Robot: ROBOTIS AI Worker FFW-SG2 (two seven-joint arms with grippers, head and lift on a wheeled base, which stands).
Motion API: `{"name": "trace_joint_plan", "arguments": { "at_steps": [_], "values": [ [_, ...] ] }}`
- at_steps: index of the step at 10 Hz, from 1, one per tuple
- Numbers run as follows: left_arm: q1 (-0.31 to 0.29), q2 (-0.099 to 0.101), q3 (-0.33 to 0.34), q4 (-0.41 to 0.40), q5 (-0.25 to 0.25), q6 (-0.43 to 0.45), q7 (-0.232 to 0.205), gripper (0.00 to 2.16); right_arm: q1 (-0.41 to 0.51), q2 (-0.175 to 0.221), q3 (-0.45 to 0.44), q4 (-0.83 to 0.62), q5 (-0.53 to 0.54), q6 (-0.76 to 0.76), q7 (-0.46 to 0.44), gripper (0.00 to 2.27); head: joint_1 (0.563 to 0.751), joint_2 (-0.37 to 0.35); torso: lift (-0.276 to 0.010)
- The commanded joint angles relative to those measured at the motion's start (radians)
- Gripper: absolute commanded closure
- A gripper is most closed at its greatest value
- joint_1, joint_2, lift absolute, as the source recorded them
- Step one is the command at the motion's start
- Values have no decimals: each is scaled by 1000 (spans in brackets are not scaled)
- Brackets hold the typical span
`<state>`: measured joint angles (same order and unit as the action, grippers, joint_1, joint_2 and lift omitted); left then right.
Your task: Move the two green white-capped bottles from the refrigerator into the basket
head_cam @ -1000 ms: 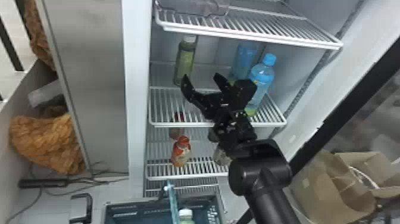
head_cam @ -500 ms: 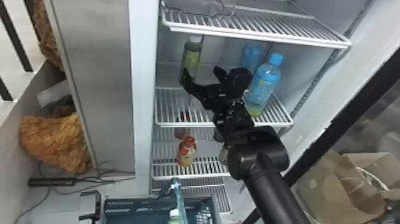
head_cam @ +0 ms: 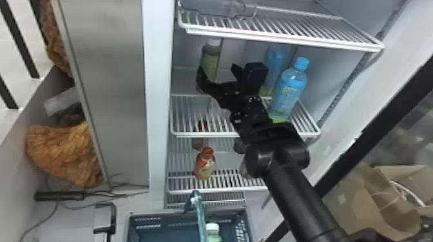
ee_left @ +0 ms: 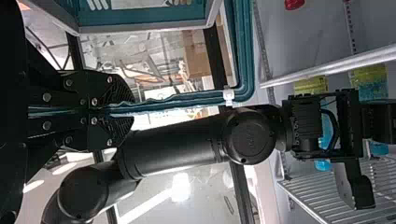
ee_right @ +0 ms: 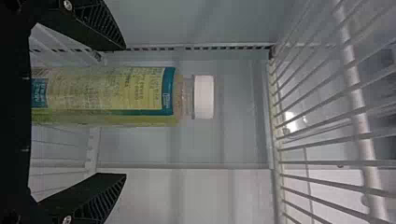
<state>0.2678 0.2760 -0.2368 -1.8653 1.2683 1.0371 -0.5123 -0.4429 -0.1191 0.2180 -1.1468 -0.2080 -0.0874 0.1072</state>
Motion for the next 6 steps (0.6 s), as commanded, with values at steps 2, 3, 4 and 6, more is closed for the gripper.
{"name": "trace_joint_plan", "arguments": {
  "at_steps": [2, 3, 4, 6],
  "values": [
    [-10, -1, -7, 9, 0, -1, 0, 1168, -70, -7, 67, 83, -31, -38, 3, 47, 695, -238, -4],
    [-17, -1, -15, 14, 0, -1, 0, 1168, -90, -7, 77, 105, -31, -38, 2, 48, 695, -230, -4],
    [-20, -1, -15, 16, 2, -4, 0, 1167, -100, -7, 85, 117, -37, -38, 2, 101, 695, -220, -4],
    [-20, -1, -15, 18, 4, -4, 0, 1168, -107, -7, 87, 132, -37, -26, -4, 358, 695, -215, -4]
  ]
}}
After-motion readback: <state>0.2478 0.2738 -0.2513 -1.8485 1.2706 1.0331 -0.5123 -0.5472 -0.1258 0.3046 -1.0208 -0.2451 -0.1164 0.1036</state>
